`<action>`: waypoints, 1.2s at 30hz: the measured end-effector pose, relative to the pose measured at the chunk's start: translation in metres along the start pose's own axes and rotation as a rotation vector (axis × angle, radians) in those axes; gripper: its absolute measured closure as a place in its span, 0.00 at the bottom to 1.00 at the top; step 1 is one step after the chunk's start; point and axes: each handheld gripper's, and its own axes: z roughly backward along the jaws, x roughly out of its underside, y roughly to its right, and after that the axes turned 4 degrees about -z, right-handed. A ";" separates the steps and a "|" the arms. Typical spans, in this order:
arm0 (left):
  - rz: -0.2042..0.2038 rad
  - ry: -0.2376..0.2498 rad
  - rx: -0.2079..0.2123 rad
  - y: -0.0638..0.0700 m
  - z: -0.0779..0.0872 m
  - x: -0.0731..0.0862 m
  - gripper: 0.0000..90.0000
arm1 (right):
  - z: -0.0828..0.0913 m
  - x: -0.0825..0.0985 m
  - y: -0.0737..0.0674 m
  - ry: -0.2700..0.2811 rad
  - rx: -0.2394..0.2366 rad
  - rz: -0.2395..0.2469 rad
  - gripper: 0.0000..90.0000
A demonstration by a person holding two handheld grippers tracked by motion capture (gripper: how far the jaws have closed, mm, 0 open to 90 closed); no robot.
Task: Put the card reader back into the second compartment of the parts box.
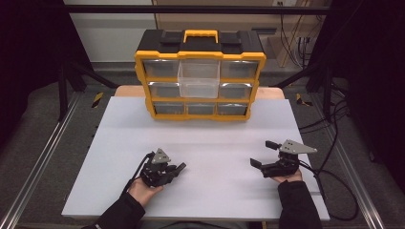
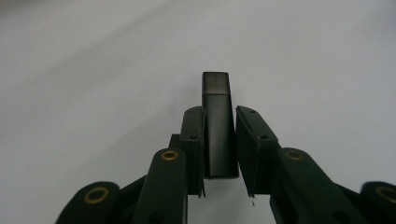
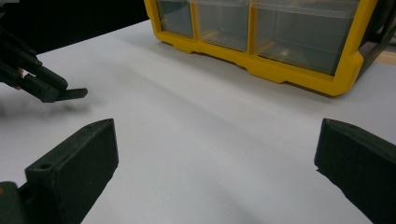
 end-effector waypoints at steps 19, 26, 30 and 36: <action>-0.001 0.052 -0.021 -0.007 0.016 -0.009 0.80 | 0.000 0.000 0.000 -0.002 0.001 0.001 0.00; 0.000 0.074 -0.029 -0.008 0.021 -0.012 0.80 | 0.000 0.000 0.000 -0.002 0.001 0.002 0.00; -0.002 0.074 -0.031 -0.009 0.023 -0.013 0.80 | 0.000 0.000 0.000 -0.003 0.003 0.003 0.00; -0.003 0.089 -0.036 -0.010 0.028 -0.016 0.80 | 0.000 0.000 0.000 -0.004 0.004 0.003 0.00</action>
